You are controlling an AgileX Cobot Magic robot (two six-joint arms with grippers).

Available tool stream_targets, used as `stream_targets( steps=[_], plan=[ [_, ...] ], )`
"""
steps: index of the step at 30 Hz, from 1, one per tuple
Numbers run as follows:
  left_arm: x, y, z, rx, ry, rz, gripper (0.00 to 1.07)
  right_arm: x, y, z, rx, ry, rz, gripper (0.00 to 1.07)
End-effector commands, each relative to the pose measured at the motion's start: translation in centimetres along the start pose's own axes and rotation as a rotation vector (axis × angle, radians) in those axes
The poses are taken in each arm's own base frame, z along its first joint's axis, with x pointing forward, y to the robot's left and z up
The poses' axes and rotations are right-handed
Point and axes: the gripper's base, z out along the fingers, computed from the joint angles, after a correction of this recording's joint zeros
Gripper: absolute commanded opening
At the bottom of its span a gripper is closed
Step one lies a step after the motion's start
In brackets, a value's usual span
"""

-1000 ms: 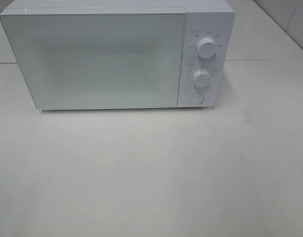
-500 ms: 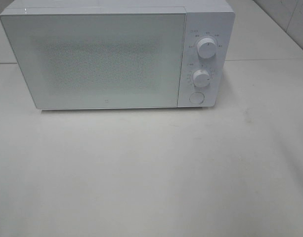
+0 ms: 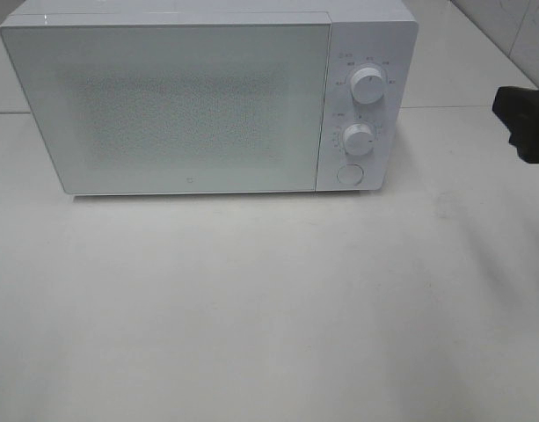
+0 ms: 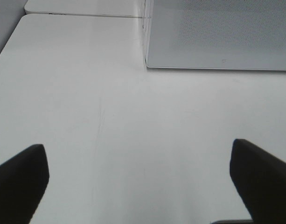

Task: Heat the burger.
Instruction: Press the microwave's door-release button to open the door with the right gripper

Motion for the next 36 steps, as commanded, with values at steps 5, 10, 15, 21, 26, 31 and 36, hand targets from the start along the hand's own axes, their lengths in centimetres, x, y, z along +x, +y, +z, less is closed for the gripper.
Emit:
stream_targets(
  steps=[5, 10, 15, 21, 26, 31, 36],
  plan=[
    [0.1, -0.1, -0.1, 0.003, -0.023, -0.003, 0.98, 1.6, -0.6, 1.8, 0.049, -0.029, -0.055, 0.76],
    [0.1, -0.1, -0.1, 0.003, -0.023, -0.003, 0.98, 3.0, -1.1, 2.9, 0.098, -0.003, -0.043, 0.76],
    [0.1, -0.1, -0.1, 0.003, -0.023, -0.003, 0.98, 4.6, 0.0, 3.6, 0.096, 0.015, -0.05, 0.76],
    [0.1, -0.1, -0.1, 0.003, -0.023, -0.003, 0.98, 6.1, 2.0, 4.3, 0.095, 0.021, -0.076, 0.76],
    [0.1, -0.1, -0.1, 0.003, -0.023, -0.003, 0.98, 7.5, 4.4, 4.4, 0.074, 0.022, -0.089, 0.76],
    [0.1, -0.1, -0.1, 0.003, -0.023, -0.003, 0.98, 8.6, 6.1, 4.8, 0.072, 0.058, -0.103, 0.76],
    [0.1, -0.1, -0.1, 0.003, -0.023, -0.003, 0.98, 9.0, 7.5, 5.4, 0.054, 0.073, -0.121, 0.76]
  ],
)
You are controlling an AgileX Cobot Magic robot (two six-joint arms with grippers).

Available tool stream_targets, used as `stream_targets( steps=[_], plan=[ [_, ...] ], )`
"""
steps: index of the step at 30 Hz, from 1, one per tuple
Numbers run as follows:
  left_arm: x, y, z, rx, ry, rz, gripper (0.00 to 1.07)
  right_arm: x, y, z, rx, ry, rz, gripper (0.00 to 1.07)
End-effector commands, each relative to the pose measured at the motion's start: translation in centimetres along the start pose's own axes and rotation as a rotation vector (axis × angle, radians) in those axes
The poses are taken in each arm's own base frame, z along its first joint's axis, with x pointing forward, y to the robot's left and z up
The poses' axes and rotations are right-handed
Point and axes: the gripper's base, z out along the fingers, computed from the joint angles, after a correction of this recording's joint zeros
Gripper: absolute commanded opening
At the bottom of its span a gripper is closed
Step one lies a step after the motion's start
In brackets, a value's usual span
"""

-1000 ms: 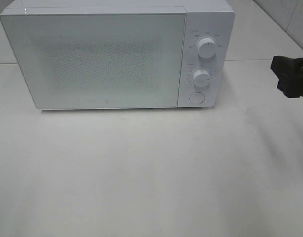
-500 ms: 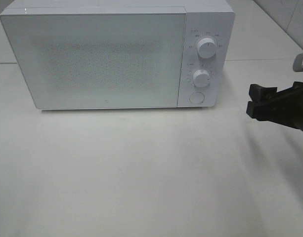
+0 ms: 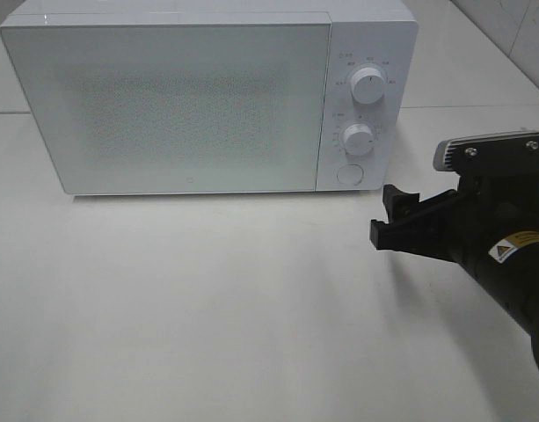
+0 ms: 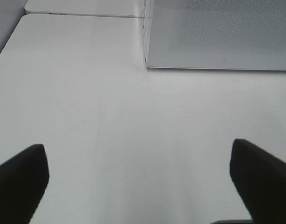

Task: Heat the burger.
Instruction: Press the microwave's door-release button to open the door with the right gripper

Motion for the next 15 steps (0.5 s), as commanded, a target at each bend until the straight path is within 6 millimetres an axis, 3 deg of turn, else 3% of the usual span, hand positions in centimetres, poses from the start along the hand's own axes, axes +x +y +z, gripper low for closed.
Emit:
stream_targets(
  steps=[1, 10, 13, 15],
  plan=[
    [0.08, -0.06, -0.11, 0.003, -0.023, -0.003, 0.98, -0.3, 0.92, 0.4, 0.0, -0.019, -0.01, 0.76],
    [0.08, -0.05, -0.1, 0.002, -0.022, -0.002, 0.98, -0.65, 1.67, 0.91, -0.01, -0.021, 0.011, 0.7],
    [0.07, -0.05, -0.08, 0.002, -0.021, -0.002, 0.98, -0.79, 1.72, 0.97, -0.011, -0.028, 0.082, 0.63],
    [0.05, -0.05, -0.06, 0.002, -0.019, -0.003, 0.98, -0.93, 1.68, 0.96, -0.01, -0.043, 0.224, 0.52]
  ],
)
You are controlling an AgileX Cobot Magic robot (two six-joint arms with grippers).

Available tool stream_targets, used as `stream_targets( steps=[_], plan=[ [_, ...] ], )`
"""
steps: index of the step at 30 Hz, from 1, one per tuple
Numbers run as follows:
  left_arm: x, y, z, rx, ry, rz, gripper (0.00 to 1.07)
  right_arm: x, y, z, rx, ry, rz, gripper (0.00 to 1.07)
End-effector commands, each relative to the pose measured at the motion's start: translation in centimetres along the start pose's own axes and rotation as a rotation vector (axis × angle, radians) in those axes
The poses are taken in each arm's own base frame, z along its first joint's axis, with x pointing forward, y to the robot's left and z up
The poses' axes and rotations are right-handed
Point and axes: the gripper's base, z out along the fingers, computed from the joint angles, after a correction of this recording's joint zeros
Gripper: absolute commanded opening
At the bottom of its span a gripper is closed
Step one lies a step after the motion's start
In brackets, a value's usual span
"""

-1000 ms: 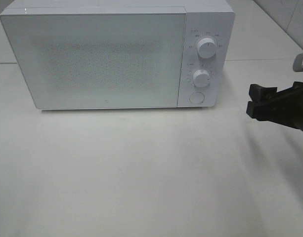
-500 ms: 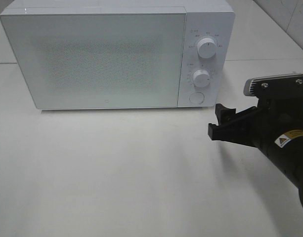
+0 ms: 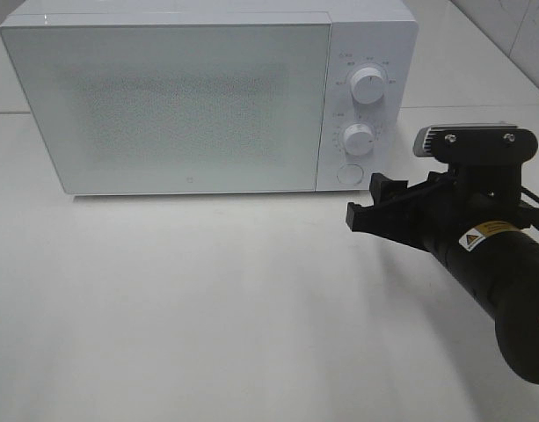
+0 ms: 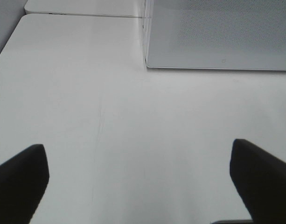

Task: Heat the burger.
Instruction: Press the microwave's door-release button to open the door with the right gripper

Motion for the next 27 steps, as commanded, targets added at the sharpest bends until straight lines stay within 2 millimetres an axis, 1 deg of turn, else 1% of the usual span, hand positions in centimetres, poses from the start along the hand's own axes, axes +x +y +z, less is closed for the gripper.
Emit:
stream_targets(
  steps=[1, 2, 3, 4, 5, 6, 7, 8, 9, 11, 12, 13, 14, 15, 16, 17, 18, 19, 20, 24, 27],
  plan=[
    [0.1, 0.0, -0.1, 0.002, -0.019, -0.003, 0.98, -0.3, 0.2, 0.0, -0.005, -0.022, 0.084, 0.52],
    [0.0, 0.0, 0.0, 0.002, -0.013, -0.003, 0.98, -0.4, 0.2, 0.0, -0.006, -0.031, 0.189, 0.43],
    [0.0, 0.0, 0.0, 0.002, -0.013, -0.003, 0.98, -0.4, 0.2, 0.0, -0.006, -0.033, 0.249, 0.38],
    [0.0, 0.0, 0.0, 0.002, -0.013, -0.003, 0.98, -0.4, 0.2, 0.0, -0.006, -0.033, 0.249, 0.38],
    [0.0, 0.0, 0.0, 0.002, -0.013, -0.003, 0.98, -0.5, 0.2, 0.0, -0.009, -0.037, 0.375, 0.28],
    [0.0, 0.0, 0.0, 0.002, -0.013, -0.003, 0.98, -0.5, 0.2, 0.0, -0.011, -0.036, 0.5, 0.2],
    [0.0, 0.0, 0.0, 0.002, -0.013, -0.003, 0.98, -0.5, 0.2, 0.0, -0.011, -0.036, 0.5, 0.2],
    [0.0, 0.0, 0.0, 0.002, -0.013, -0.003, 0.98, -0.5, 0.2, 0.0, -0.012, -0.036, 0.57, 0.16],
    [0.0, 0.0, 0.0, 0.002, -0.013, -0.003, 0.98, -0.5, 0.2, 0.0, -0.012, -0.036, 0.57, 0.16],
    [0.0, 0.0, 0.0, 0.002, -0.013, -0.003, 0.98, -0.5, 0.2, 0.0, -0.018, -0.037, 0.829, 0.08],
    [0.0, 0.0, 0.0, 0.002, -0.013, -0.003, 0.98, -0.5, 0.2, 0.0, -0.018, -0.037, 0.829, 0.08],
    [0.0, 0.0, 0.0, 0.002, -0.013, -0.003, 0.98, -0.5, 0.2, 0.0, -0.019, -0.037, 0.894, 0.07],
    [0.0, 0.0, 0.0, 0.002, -0.013, -0.003, 0.98, -0.5, 0.1, 0.0, -0.015, -0.039, 1.01, 0.06],
    [0.0, 0.0, 0.0, 0.002, -0.013, -0.003, 0.98, -0.5, 0.1, 0.0, -0.015, -0.039, 1.01, 0.06],
    [0.0, 0.0, 0.0, 0.002, -0.013, -0.003, 0.98, -0.5, 0.1, 0.0, -0.008, -0.042, 1.054, 0.05],
    [0.0, 0.0, 0.0, 0.002, -0.013, -0.003, 0.98, -0.4, -0.1, 0.0, 0.016, -0.046, 1.156, 0.02],
    [0.0, 0.0, 0.0, 0.002, -0.013, -0.003, 0.98, -0.4, -0.1, 0.0, 0.016, -0.046, 1.156, 0.02],
    [0.0, 0.0, 0.0, 0.002, -0.013, -0.003, 0.98, -0.3, -0.2, 0.0, 0.026, -0.046, 1.195, 0.01],
    [0.0, 0.0, 0.0, 0.002, -0.013, -0.003, 0.98, -0.2, -0.4, 0.0, 0.059, -0.047, 1.279, 0.0],
    [0.0, 0.0, 0.0, 0.002, -0.013, -0.003, 0.98, 0.0, -0.5, 0.1, 0.082, -0.04, 1.322, 0.0],
    [0.0, 0.0, 0.0, 0.002, -0.013, -0.003, 0.98, 0.6, -0.2, 0.6, 0.105, -0.023, 1.334, 0.0]
  ],
)
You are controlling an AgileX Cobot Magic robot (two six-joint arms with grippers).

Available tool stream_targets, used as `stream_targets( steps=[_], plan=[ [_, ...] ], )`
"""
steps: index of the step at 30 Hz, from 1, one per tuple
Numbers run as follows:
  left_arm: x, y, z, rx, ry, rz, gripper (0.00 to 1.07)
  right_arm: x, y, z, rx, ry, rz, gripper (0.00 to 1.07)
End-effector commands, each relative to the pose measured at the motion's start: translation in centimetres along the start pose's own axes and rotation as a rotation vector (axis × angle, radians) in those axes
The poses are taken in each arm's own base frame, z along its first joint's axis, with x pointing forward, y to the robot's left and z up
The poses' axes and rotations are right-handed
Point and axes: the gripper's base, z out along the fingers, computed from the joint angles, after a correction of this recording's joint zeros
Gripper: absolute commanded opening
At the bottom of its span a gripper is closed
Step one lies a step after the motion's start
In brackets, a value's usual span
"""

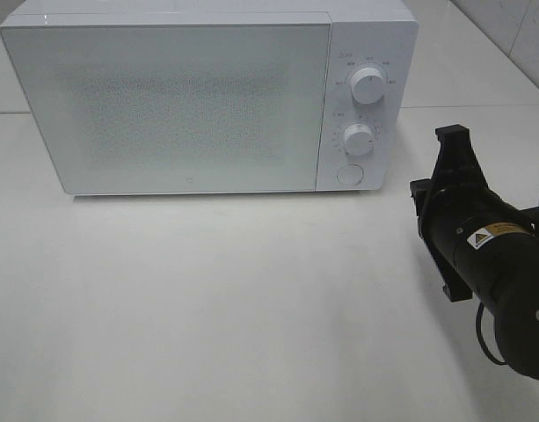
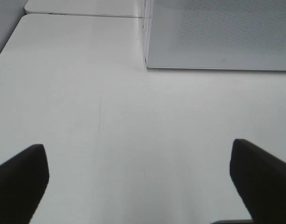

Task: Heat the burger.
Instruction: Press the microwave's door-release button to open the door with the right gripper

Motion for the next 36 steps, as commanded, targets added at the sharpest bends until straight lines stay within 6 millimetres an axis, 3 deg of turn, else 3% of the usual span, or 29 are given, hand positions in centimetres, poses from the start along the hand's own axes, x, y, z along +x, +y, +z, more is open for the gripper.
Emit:
stream_targets(
  steps=[1, 17, 26, 36],
  plan=[
    [0.0, 0.0, 0.0, 0.002, -0.013, -0.003, 0.98, 0.6, -0.1, 0.4, 0.016, 0.01, 0.024, 0.0],
    [0.0, 0.0, 0.0, 0.001, -0.013, -0.003, 0.98, 4.0, -0.2, 4.8, 0.088, 0.032, 0.136, 0.0],
    [0.0, 0.0, 0.0, 0.0, -0.013, -0.002, 0.98, 4.6, 0.4, 8.1, 0.101, 0.022, 0.205, 0.0],
    [0.0, 0.0, 0.0, 0.0, -0.013, -0.002, 0.98, 4.8, 0.4, 10.4, 0.095, 0.001, 0.227, 0.0]
  ],
)
